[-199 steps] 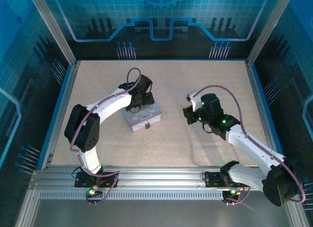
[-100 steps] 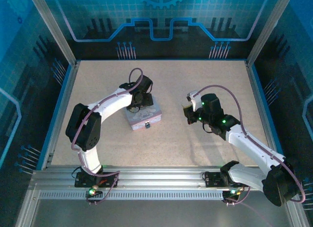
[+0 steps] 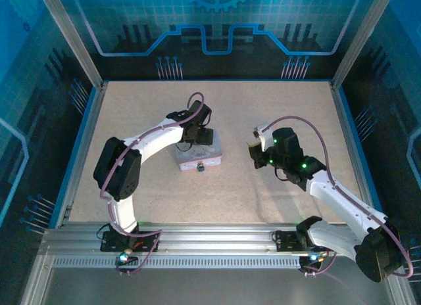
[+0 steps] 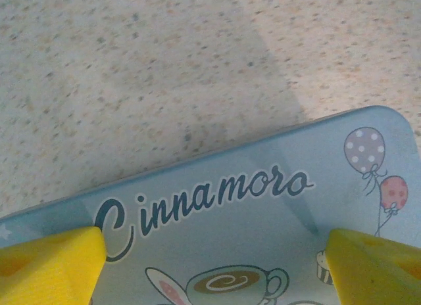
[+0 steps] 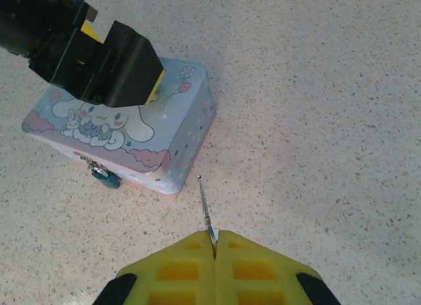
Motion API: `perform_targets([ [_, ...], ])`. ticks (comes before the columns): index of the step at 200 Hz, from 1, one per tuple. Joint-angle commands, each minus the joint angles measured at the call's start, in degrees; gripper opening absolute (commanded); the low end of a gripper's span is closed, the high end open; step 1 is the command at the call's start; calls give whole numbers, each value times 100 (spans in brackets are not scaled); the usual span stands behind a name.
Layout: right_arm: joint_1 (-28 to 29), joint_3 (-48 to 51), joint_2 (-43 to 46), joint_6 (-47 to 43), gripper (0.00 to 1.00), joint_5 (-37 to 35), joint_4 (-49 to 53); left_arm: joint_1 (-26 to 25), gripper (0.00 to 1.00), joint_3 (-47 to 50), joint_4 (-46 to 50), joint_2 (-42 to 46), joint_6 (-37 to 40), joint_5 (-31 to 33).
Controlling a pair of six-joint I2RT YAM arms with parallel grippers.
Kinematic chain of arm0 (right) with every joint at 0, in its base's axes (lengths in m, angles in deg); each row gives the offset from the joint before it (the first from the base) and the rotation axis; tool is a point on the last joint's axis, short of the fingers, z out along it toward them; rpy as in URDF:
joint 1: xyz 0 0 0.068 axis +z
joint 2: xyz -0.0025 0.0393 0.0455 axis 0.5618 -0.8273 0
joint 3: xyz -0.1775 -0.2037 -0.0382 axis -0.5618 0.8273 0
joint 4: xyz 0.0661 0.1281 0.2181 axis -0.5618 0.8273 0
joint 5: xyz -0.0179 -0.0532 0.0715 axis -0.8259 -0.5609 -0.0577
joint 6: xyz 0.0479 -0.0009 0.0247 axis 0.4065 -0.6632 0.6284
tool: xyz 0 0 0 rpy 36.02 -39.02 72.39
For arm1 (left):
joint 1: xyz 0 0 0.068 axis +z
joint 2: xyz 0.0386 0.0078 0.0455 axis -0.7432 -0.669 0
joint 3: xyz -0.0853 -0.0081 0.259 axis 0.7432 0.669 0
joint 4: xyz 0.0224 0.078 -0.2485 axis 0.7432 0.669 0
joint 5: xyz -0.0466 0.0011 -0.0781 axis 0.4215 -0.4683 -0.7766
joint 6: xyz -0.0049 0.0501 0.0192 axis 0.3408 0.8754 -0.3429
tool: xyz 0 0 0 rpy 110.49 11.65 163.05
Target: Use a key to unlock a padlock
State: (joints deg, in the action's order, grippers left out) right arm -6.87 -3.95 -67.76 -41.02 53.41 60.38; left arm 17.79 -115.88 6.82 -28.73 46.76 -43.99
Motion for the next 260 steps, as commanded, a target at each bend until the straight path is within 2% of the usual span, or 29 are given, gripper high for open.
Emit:
perform_targets([
  [1, -93, 126, 215, -62, 0, -117, 168, -185, 89, 21, 79, -540, 585, -1176],
  [51, -376, 357, 613, 69, 0, -49, 193, -286, 89, -357, 330, -817, 1427, -1959],
  [114, -648, 446, 873, 79, 0, 138, 311, -474, 90, -474, 474, -983, 2280, -2099],
  [163, -675, 421, 729, 142, 0, 286, 283, -482, 91, -693, 199, -756, 2082, -1912],
  [194, -709, 352, 628, 348, 0, 52, 399, -503, 91, -824, 100, -380, 1869, -1994],
  [260, -1392, 601, 697, 916, 0, 210, 503, -977, 90, -410, 28, 387, 1535, -2323],
])
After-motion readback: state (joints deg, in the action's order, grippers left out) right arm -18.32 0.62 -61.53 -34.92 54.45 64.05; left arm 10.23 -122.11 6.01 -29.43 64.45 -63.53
